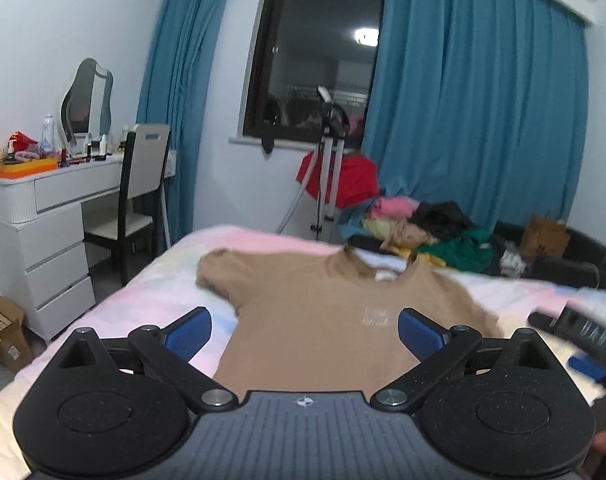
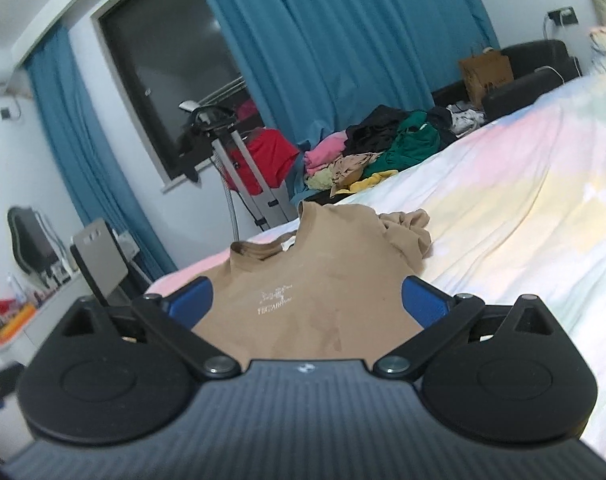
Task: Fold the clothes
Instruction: 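Grasp the tan shirt's sleeve with the right gripper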
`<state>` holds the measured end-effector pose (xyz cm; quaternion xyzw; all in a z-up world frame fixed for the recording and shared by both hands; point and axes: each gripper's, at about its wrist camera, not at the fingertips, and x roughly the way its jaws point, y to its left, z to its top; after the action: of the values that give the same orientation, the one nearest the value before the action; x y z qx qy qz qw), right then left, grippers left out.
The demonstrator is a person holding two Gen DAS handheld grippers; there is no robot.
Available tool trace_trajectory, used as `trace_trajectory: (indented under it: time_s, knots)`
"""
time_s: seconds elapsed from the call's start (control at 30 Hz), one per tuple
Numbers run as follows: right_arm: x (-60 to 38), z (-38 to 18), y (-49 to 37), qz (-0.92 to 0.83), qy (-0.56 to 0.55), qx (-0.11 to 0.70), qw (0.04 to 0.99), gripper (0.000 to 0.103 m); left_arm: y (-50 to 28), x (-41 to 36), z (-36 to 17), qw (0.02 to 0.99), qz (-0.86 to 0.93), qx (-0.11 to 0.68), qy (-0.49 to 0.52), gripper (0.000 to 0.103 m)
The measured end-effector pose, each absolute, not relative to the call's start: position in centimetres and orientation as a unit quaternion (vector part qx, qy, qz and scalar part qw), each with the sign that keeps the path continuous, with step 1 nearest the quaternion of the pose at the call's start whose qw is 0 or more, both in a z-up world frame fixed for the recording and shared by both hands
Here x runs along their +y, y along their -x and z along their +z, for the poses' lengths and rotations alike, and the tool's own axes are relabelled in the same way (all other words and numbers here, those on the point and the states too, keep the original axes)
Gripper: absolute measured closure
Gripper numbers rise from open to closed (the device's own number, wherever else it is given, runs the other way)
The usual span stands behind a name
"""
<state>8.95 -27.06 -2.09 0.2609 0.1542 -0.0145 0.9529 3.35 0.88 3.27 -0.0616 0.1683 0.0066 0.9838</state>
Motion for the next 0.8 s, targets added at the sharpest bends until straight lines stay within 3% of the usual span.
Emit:
trace_trajectory:
  time_s: [0.17,0.23,0.3,0.5,0.73,0.8]
  knots:
    - [-31.0,-3.9,-11.1,-0.015,-0.338,0.174,0.925,0.001,-2.2,0.1,1.8,0.990,-0.021,0.123,0.063,0.000]
    - [-33.2,-5.3,-13.1,-0.011,-0.386,0.186,0.904,0.009,-3.1,0.0,-0.5,0.989,-0.026,0.133,0.067,0.000]
    - [-35.2,-7.0,-15.3,-0.012,-0.429,0.198,0.882,0.025,-4.2,0.0,-3.0,0.986,-0.030,0.147,0.072,0.000]
    - [-40.0,-14.3,-22.7,-0.059,-0.540,0.217,0.811,0.046,-10.3,1.6,-8.6,0.965,-0.033,0.218,0.139,0.001]
    - [-41.1,-18.4,-30.4,-0.080,-0.552,0.204,0.804,0.050,-16.1,1.1,-12.9,0.963,-0.076,0.228,0.124,0.002]
    - [-40.6,-18.1,-31.4,-0.085,-0.534,0.204,0.816,0.076,-17.4,1.3,-14.1,0.957,-0.072,0.238,0.148,0.004]
